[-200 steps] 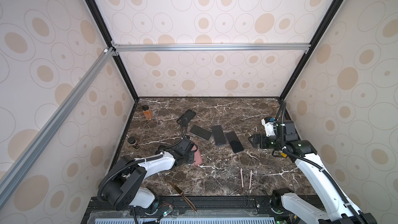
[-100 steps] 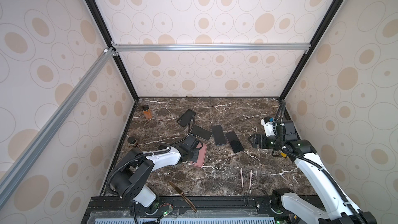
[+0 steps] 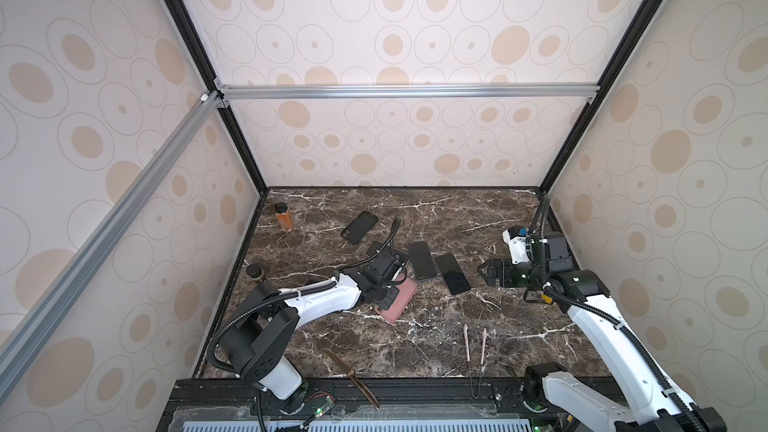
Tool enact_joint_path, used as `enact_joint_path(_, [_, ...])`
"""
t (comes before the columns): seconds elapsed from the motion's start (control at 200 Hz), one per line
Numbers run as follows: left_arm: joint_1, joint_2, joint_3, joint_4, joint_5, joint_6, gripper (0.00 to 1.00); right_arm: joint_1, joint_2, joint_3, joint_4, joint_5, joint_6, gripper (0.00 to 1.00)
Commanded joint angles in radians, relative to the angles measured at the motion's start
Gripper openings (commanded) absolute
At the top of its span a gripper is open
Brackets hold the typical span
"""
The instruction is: Put the phone into the phone case
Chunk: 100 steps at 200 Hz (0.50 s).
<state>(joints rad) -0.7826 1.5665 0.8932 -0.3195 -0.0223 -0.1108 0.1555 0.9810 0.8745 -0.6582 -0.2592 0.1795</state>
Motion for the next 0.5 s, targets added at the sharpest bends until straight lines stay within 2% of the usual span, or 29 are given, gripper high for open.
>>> enact_joint_path(0.0, [-0.041, -0.013, 0.052, -0.075, 0.064, 0.179, 0.0, 0.013, 0.01, -0.009, -0.006, -0.017, 0.009, 0.94])
enact_joint_path(0.23, [-0.079, 0.02, 0.079, -0.054, 0.189, 0.285, 0.0, 0.03, 0.023, -0.015, -0.007, -0.023, 0.027, 0.89])
enact_joint_path(0.495, [-0.088, 0.136, 0.196, -0.135, 0.234, 0.486, 0.0, 0.067, 0.045, -0.039, -0.004, -0.006, 0.045, 0.89])
